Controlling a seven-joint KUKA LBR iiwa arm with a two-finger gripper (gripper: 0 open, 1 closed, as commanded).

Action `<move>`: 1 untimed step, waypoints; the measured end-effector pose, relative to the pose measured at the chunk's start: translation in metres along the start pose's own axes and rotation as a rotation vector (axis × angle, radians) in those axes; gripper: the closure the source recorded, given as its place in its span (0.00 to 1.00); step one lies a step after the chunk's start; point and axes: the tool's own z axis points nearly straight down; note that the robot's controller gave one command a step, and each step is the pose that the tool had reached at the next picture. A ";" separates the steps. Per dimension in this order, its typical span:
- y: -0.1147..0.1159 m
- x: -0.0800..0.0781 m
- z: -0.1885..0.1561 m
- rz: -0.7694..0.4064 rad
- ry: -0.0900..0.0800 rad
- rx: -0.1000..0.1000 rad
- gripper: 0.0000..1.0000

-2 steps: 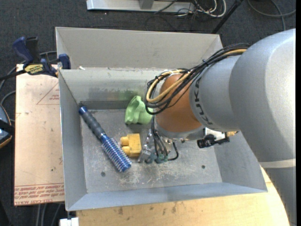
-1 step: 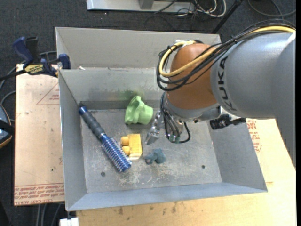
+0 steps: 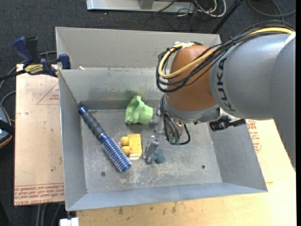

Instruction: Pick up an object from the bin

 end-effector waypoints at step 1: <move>-0.003 0.039 0.110 -0.176 -0.005 -0.002 0.00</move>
Offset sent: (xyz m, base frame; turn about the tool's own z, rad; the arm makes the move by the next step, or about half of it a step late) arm -0.0406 0.0087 -0.1121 -0.1783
